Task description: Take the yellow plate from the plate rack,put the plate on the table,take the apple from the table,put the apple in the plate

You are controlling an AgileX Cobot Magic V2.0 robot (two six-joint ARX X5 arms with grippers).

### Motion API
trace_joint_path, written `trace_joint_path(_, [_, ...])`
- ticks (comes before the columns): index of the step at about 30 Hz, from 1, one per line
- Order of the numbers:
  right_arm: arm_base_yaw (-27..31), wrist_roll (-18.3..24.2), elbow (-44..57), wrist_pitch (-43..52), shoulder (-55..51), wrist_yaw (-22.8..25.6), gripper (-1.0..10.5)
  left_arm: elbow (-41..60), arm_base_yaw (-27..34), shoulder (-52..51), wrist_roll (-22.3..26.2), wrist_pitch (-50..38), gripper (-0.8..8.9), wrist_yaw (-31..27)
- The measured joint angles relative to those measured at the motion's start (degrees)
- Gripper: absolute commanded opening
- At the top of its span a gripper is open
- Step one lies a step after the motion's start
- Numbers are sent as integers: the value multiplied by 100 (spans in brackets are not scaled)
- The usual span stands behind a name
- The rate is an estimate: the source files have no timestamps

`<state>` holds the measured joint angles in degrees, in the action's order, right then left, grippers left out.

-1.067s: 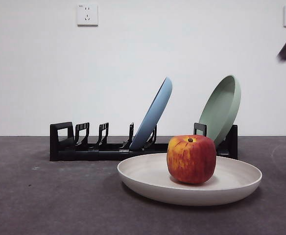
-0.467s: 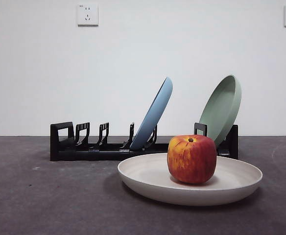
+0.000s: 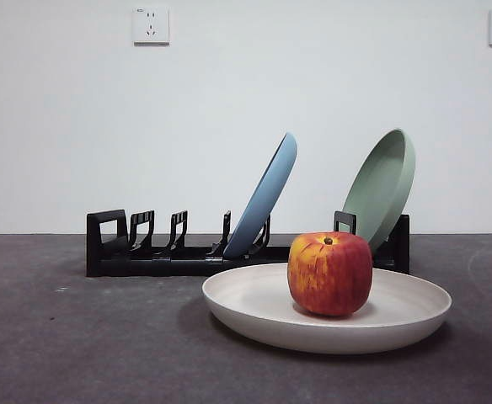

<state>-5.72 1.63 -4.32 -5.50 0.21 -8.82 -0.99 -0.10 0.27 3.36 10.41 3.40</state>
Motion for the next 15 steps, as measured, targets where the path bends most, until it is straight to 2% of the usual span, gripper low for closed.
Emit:
trace_joint_path(8, [-61, -190, 267, 50, 4, 24, 1, 0, 0, 0, 0, 0, -3, -2])
trace_joint_path(15, [-66, -361, 348, -339, 4, 24, 1, 0, 0, 0, 0, 0, -3, -2])
